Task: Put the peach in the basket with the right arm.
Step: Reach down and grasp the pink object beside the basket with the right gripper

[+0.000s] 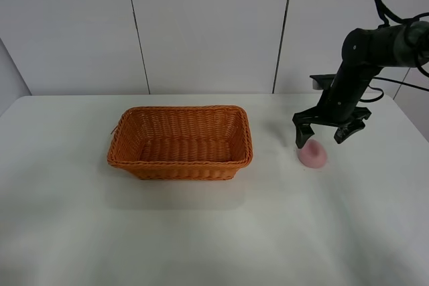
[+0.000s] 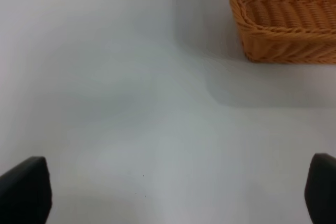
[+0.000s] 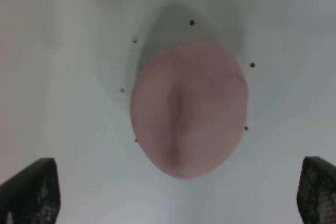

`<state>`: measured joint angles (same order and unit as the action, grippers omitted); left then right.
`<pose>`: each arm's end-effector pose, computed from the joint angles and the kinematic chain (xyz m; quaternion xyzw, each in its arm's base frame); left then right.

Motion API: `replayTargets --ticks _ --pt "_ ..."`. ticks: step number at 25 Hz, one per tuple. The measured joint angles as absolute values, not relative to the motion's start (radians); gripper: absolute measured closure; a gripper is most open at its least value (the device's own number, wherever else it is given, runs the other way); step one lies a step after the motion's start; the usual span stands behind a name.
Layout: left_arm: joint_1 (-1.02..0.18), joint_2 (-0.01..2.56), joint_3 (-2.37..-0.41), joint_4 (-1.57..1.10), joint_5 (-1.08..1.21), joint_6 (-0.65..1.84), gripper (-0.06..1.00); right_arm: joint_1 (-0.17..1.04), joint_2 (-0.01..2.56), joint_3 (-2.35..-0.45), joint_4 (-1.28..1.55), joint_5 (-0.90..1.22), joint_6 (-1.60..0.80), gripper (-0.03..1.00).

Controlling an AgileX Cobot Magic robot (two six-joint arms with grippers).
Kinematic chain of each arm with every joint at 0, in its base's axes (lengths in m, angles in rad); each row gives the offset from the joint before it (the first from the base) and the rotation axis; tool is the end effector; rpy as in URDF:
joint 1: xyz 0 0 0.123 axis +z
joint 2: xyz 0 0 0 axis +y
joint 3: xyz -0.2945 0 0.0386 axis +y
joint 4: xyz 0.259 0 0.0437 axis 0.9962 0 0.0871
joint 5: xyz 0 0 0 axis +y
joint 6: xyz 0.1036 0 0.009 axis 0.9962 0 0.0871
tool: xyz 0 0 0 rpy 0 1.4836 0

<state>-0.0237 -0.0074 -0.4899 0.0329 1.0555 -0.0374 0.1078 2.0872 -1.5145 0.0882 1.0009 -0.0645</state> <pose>0.0047 0.0029 0.2742 -0.0064 0.8524 0.0005 0.5228 0.4259 0.0538 0.1531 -0.0638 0.9963 0.0390 0.0413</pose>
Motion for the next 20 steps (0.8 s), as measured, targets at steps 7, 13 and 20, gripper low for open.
replayTargets --ticks 7,13,20 --pt "-0.024 -0.007 -0.490 0.033 1.055 -0.037 -0.05 0.108 2.126 -1.515 0.091 0.931 -0.061 0.28" --pt "-0.024 -0.007 -0.490 0.033 1.055 -0.037 -0.05 0.108 2.188 -1.515 0.079 0.889 -0.042 0.28" --pt "-0.024 -0.007 -0.490 0.033 1.055 -0.037 -0.05 0.108 2.208 -1.515 0.073 0.879 -0.033 0.37"
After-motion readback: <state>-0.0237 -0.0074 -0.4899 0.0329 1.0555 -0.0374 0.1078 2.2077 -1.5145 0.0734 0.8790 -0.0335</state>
